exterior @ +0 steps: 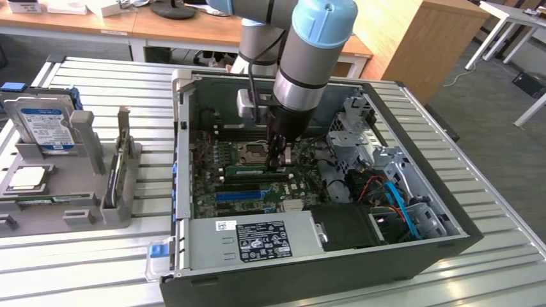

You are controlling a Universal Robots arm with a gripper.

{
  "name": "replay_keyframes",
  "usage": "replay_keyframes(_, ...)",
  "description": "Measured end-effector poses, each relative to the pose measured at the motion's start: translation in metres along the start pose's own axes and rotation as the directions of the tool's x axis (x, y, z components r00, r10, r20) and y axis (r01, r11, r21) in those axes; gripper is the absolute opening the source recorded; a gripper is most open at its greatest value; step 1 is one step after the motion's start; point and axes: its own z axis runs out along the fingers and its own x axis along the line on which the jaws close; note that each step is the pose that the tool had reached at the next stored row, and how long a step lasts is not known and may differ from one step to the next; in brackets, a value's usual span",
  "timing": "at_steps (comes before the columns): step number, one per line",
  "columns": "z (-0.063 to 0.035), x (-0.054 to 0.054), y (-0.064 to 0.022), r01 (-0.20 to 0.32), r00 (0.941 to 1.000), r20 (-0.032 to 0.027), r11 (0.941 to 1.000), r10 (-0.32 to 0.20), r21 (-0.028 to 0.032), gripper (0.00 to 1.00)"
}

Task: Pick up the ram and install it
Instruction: 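Insert the ram into the slot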

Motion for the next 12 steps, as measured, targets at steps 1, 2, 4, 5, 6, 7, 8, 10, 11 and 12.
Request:
replay_keyframes(1,0.0000,0.0000,0.0000,0.000,1.0000,0.0001,1.0000,0.000,0.0000,0.12)
replay_keyframes(2,0.0001,0.0000,0.0000,0.000,1.0000,0.0001,1.0000,0.000,0.0000,0.12)
replay_keyframes(4,0.0008,0.0000,0.0000,0.000,1.0000,0.0005,1.0000,0.000,0.0002,0.12)
replay_keyframes(5,0.0011,0.0000,0.0000,0.000,1.0000,0.0004,1.0000,0.000,0.0001,0.12)
replay_keyframes(6,0.0012,0.0000,0.0000,0.000,1.0000,0.0001,1.0000,0.000,0.0000,0.12)
replay_keyframes(7,0.0012,0.0000,0.0000,0.000,1.0000,0.0001,1.0000,0.000,0.0000,0.12)
replay_keyframes(8,0.0012,0.0000,0.0000,0.000,1.0000,0.0001,1.0000,0.000,0.0000,0.12)
replay_keyframes(10,0.0012,0.0000,0.0000,0.000,1.0000,0.0001,1.0000,0.000,0.0000,0.12)
replay_keyframes(11,0.0012,0.0001,0.0000,0.000,1.0000,0.0002,1.0000,0.000,0.0001,0.12)
replay_keyframes(12,0.0013,0.0003,0.0000,0.000,1.0000,0.0004,1.0000,0.000,0.0001,0.12)
